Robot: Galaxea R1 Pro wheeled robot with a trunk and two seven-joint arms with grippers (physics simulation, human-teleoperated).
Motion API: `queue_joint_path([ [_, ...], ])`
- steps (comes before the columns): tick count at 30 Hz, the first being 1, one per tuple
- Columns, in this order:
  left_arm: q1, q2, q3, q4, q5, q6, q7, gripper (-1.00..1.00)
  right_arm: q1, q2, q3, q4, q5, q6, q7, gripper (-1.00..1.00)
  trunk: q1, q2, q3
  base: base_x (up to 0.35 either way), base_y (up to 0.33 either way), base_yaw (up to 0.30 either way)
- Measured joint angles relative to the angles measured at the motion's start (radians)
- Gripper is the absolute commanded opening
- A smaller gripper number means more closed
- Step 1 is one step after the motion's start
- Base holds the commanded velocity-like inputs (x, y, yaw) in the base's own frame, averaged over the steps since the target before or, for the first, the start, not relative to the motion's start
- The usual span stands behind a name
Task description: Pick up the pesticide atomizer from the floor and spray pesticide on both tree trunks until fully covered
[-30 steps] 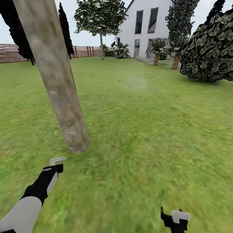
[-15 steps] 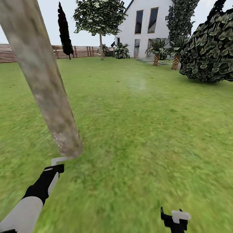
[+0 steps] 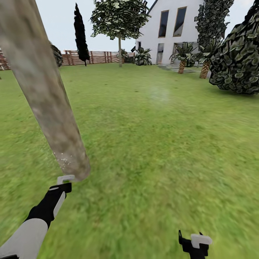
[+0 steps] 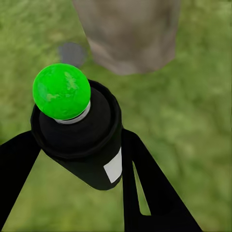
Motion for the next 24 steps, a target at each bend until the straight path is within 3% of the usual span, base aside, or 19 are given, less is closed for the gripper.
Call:
queue_joint_path([
  [7,0.0,0.0,0.0,0.004,0.0,-0.001,-0.002,-1.0,0.0,0.0,0.0,0.0,0.0,0.0,0.0,1.0,0.0,0.0,0.0,0.164,-0.035,0.277],
  [10,0.0,-0.019,-0.004,-0.006,0.0,-0.026,-0.004,-1.0,0.0,0.0,0.0,0.0,0.0,0.0,0.0,1.0,0.0,0.0,0.0,0.002,0.0,0.271],
  [12,-0.005,-0.023,-0.009,-0.085,-0.002,-0.037,-0.043,-1.0,0.0,0.0,0.0,0.0,0.0,0.0,0.0,1.0,0.0,0.0,0.0,0.0,0.0,0.083],
  [14,-0.009,-0.015,-0.009,-0.164,-0.005,0.009,-0.107,-1.0,0.0,0.0,0.0,0.0,0.0,0.0,0.0,1.0,0.0,0.0,0.0,0.0,0.0,0.019],
  [17,-0.015,-0.006,-0.012,-0.224,-0.009,0.116,-0.139,-1.0,0.0,-0.001,0.0,0.0,0.001,0.0,0.0,1.0,0.0,0.0,0.0,0.0,0.0,0.002],
  [19,-0.033,-0.004,-0.045,-0.229,-0.006,0.151,-0.157,-1.0,0.0,-0.002,0.0,0.0,0.001,0.0,0.0,1.0,0.0,0.0,0.0,0.0,0.0,0.0],
  [20,-0.049,0.001,-0.051,-0.231,-0.009,0.178,-0.191,-1.0,0.0,-0.002,0.0,0.0,0.001,0.0,0.0,1.0,0.0,0.0,0.0,0.0,0.0,0.0],
  [22,-0.064,0.084,-0.054,-0.23,-0.018,0.214,-0.267,-1.0,0.0,-0.002,0.0,0.0,0.001,0.0,0.0,1.0,0.0,0.0,0.0,0.0,0.0,0.0],
  [24,-0.062,0.107,-0.061,-0.233,-0.011,0.22,-0.284,-1.0,0.0,-0.002,0.0,0.0,0.001,0.0,0.0,1.0,0.0,0.0,0.0,0.0,0.0,0.022],
])
